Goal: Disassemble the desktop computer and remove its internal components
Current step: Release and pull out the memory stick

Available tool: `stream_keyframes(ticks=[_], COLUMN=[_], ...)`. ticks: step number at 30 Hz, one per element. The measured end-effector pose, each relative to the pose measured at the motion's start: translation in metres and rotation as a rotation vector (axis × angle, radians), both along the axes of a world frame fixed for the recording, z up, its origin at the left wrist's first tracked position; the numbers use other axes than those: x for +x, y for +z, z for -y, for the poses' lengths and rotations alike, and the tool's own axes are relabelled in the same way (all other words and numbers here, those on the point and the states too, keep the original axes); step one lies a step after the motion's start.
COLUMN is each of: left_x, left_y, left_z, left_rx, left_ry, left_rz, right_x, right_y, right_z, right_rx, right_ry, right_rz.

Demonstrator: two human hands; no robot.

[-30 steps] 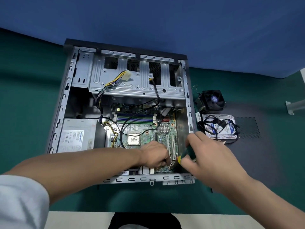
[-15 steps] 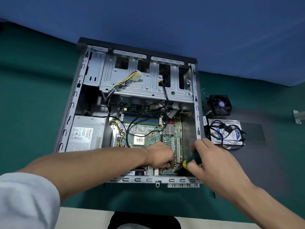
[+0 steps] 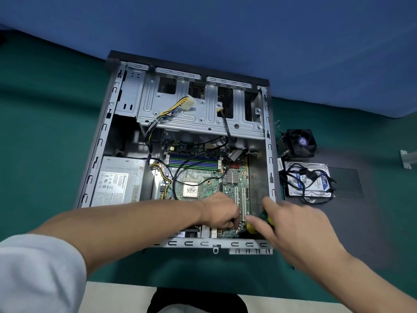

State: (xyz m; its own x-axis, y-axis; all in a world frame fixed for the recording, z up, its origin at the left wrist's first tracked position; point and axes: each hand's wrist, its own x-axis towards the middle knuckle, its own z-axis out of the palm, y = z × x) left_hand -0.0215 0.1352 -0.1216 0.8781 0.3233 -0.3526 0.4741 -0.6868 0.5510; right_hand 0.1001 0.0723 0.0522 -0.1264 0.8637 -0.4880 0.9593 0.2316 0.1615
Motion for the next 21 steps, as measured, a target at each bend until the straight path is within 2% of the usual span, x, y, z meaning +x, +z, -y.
stream_keyframes(ticks=[4,6,10,14,18,21], left_x=[0.0009,0.0015,0.0011,0.0013,0.0014,0.0011], left_y=[0.0017,0.0023,0.0021,0.0024,0.0034,0.0030], left_z=[0.0000,0.0008,0.0002,0.0008,0.0002,0.0004], left_rx=[-0.020,-0.017,-0.001,0.010,-0.002,-0.002], left_ry=[0.013,0.009,0.001,-0.007,-0.010,-0.014], left_rz=[0.005,0.005,0.009,-0.010,0.007,0.004], right_x=[-0.0078,-0.0053,-0.0041,-0.0081,-0.0075,-0.0077], right_y=[0.0033,0.0023,0.0048,0.0080,0.0072,0.0056], right_z=[0.0016,-0.0013,-0.0034,-0.0036,0.0008,0.0040], right_rx=[0.016,0.007,-0.151,-0.123,-0.208,-0.154], right_ry=[-0.025,-0.066,-0.094,-0.156,-0.220,-0.223], right_rz=[0.097,0.057,-0.160,-0.107,-0.291,-0.201])
